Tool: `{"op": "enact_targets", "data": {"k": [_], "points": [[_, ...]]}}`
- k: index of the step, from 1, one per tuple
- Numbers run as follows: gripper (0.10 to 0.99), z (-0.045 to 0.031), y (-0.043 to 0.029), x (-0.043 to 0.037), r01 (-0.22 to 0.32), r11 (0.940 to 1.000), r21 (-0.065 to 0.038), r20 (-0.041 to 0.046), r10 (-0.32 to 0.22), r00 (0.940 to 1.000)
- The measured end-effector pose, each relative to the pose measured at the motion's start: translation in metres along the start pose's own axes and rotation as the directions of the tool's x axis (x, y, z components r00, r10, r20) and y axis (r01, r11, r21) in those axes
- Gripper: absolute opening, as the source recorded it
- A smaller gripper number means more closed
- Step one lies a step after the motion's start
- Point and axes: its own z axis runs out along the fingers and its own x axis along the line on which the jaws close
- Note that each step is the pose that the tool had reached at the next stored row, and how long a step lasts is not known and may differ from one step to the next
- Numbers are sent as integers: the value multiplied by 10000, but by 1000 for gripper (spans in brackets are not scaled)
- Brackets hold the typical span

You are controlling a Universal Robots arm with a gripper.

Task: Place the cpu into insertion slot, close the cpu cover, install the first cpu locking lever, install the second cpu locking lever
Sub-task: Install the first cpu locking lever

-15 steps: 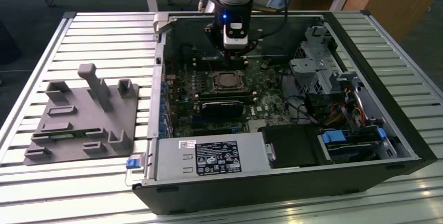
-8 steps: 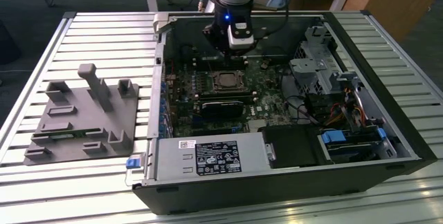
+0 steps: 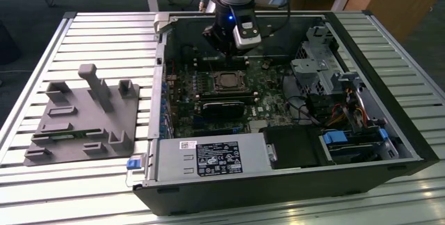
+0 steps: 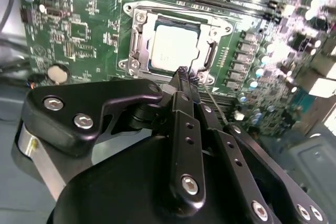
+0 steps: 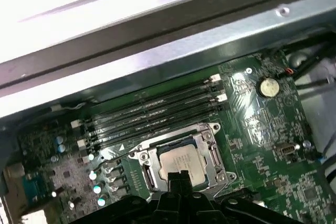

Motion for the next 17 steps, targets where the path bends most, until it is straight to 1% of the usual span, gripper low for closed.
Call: {"op": "enact_targets", "data": {"k": [2, 4, 7, 10, 15, 16, 17], "points": [[106, 0, 0, 0, 364, 9993, 3, -12, -364, 9993], [106, 1, 0, 0, 723, 9974, 4, -23, -723, 9974], [106, 2, 0, 0, 1271, 9919, 5, -41, -1271, 9919], [106, 3, 0, 0, 1803, 9836, 6, -58, -1803, 9836], [106, 7, 0, 0, 2626, 9649, 5, -86, -2626, 9649], [106, 7, -1, 1, 2721, 9623, 4, -88, -2721, 9622], [106, 9, -4, 10, 2765, 9610, 1, -89, -2765, 9610]]}}
